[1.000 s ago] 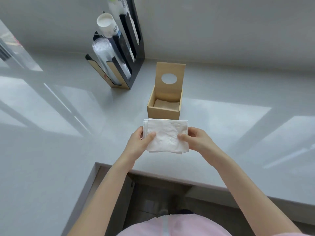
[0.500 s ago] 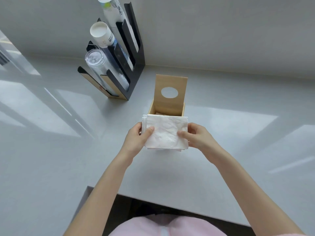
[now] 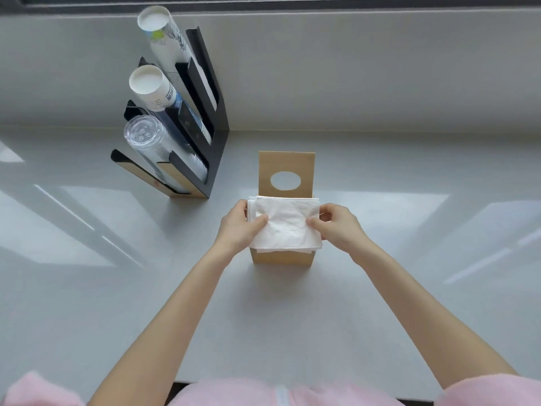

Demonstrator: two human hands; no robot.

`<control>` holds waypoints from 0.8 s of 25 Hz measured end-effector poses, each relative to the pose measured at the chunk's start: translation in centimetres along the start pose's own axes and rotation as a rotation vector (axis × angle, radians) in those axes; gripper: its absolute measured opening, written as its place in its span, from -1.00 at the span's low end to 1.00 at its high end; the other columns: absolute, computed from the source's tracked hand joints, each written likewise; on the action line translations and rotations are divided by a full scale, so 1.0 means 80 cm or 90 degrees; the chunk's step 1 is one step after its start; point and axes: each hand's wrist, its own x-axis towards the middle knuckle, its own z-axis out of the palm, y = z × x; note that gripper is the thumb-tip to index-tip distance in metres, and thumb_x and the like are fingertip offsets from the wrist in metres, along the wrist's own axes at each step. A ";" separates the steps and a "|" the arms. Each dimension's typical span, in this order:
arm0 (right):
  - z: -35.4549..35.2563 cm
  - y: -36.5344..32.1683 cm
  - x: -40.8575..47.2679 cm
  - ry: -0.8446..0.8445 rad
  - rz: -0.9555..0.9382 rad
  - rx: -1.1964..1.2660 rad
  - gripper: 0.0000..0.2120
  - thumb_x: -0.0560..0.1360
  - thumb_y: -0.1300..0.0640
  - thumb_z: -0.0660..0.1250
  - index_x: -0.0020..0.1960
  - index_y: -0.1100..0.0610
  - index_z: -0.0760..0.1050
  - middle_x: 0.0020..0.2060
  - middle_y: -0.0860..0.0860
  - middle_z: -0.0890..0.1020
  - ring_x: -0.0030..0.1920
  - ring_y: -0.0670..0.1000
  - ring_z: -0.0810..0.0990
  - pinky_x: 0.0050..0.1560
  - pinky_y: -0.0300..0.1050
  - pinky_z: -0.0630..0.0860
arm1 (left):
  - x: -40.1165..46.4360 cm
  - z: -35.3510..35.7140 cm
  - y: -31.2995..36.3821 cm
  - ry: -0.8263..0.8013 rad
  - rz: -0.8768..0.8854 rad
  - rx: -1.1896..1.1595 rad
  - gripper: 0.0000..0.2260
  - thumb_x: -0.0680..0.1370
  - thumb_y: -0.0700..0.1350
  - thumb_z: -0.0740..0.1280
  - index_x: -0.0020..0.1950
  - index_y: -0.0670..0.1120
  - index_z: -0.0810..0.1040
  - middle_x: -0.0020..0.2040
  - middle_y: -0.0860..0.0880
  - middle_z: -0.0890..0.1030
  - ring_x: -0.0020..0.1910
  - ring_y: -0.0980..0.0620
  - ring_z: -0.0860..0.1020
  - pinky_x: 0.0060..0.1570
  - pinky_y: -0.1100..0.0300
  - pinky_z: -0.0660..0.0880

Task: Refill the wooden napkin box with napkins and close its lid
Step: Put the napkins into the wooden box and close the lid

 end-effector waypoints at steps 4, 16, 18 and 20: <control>0.006 -0.010 0.016 0.034 -0.018 -0.153 -0.77 0.48 0.16 0.20 0.10 0.19 0.48 -0.08 0.08 0.60 -0.05 0.13 0.56 -0.19 -0.07 0.51 | 0.023 0.006 0.000 -0.005 -0.002 0.096 -0.77 0.50 -0.10 0.28 0.08 -0.18 0.45 0.06 -0.13 0.56 0.07 -0.11 0.49 -0.15 0.16 0.37; 0.021 -0.022 0.035 0.035 -0.144 -0.554 -0.91 0.47 0.24 0.17 -0.15 0.16 0.24 -0.26 0.08 0.40 -0.22 0.17 0.35 -0.25 -0.08 0.23 | 0.034 0.028 -0.011 0.081 0.254 0.615 -0.81 0.56 -0.09 0.16 0.06 -0.19 0.39 0.06 -0.13 0.54 0.08 -0.14 0.43 -0.14 0.12 0.21; 0.020 -0.024 0.037 0.019 -0.161 -0.584 -0.91 0.48 0.25 0.17 -0.14 0.16 0.24 -0.30 0.07 0.37 -0.22 0.17 0.35 -0.25 -0.08 0.23 | 0.034 0.029 -0.013 0.080 0.274 0.650 -0.82 0.57 -0.09 0.15 0.06 -0.18 0.39 0.06 -0.11 0.54 0.07 -0.12 0.43 -0.16 0.15 0.15; 0.019 -0.028 0.040 0.000 -0.158 -0.603 -0.91 0.48 0.25 0.16 -0.14 0.17 0.25 -0.36 0.05 0.33 -0.21 0.17 0.35 -0.24 -0.08 0.23 | 0.037 0.029 -0.012 0.075 0.278 0.665 -0.82 0.56 -0.08 0.16 0.06 -0.18 0.39 0.06 -0.10 0.55 0.06 -0.12 0.44 -0.17 0.16 0.13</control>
